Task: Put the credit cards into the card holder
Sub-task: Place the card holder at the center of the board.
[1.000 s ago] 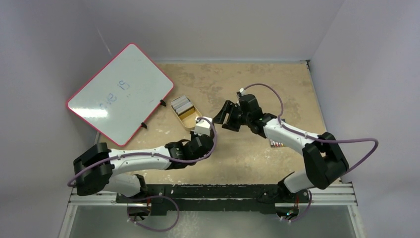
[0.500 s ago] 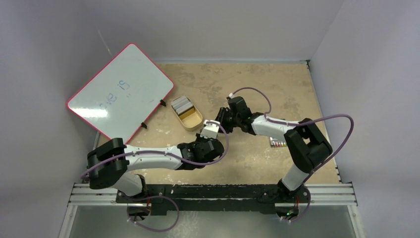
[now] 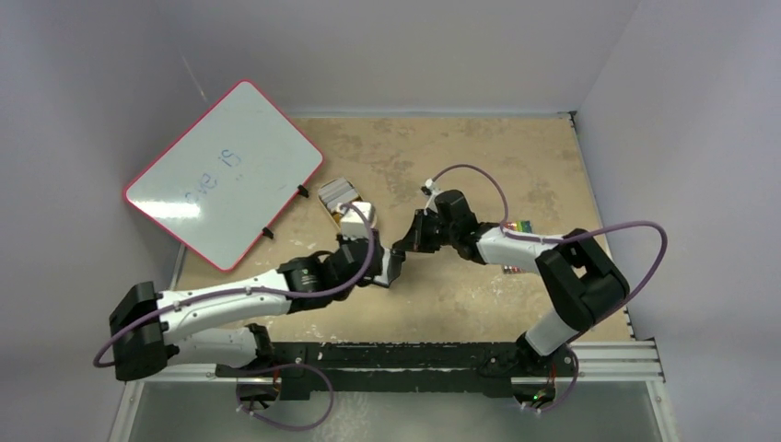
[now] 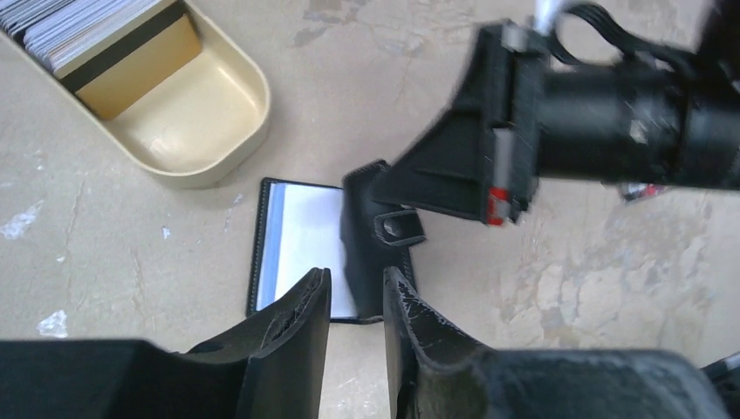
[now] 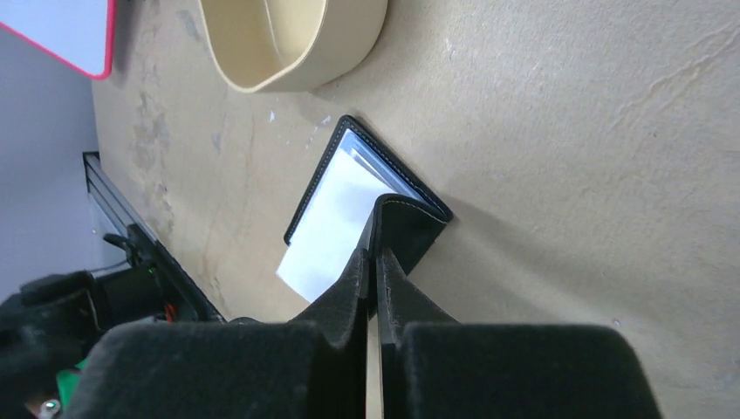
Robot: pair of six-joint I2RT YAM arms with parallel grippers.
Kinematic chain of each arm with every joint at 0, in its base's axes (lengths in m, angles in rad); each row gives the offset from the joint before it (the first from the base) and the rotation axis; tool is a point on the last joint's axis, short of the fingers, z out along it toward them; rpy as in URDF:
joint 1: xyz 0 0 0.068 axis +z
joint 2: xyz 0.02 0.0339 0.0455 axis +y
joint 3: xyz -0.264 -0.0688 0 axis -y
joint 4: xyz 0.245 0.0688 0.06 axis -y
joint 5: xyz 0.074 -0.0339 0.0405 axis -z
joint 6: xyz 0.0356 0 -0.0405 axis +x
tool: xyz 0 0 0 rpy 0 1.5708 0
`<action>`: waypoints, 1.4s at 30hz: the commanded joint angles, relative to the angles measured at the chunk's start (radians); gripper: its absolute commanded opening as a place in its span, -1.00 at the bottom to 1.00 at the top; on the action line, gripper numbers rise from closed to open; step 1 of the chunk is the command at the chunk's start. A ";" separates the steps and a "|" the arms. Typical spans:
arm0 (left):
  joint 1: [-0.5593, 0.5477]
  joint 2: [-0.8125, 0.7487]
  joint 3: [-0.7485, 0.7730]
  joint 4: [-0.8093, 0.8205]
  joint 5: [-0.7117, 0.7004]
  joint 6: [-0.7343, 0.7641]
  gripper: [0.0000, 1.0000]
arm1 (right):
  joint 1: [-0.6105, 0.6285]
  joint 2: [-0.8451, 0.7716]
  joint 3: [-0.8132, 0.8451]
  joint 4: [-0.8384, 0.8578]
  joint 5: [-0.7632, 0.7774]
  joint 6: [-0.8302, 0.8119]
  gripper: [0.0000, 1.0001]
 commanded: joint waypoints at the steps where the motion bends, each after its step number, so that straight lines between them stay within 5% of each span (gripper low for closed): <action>1: 0.167 -0.133 -0.089 0.017 0.179 -0.137 -0.43 | -0.002 -0.076 -0.085 0.065 -0.012 -0.109 -1.00; 7: 0.298 -0.196 -0.195 0.070 0.340 -0.217 -0.35 | -0.009 -0.121 -0.167 0.065 0.035 -0.095 -1.00; 14: 0.318 -0.105 -0.229 0.155 0.445 -0.255 -0.32 | -0.034 -0.151 -0.198 -0.002 0.096 -0.069 -1.00; 26: 0.324 -0.042 -0.207 0.301 0.619 -0.247 -0.13 | -0.037 -0.213 -0.171 0.044 -0.011 -0.067 -1.00; 42: 0.323 0.024 -0.235 0.311 0.620 -0.198 0.03 | -0.035 -0.188 -0.179 0.152 -0.108 0.046 -1.00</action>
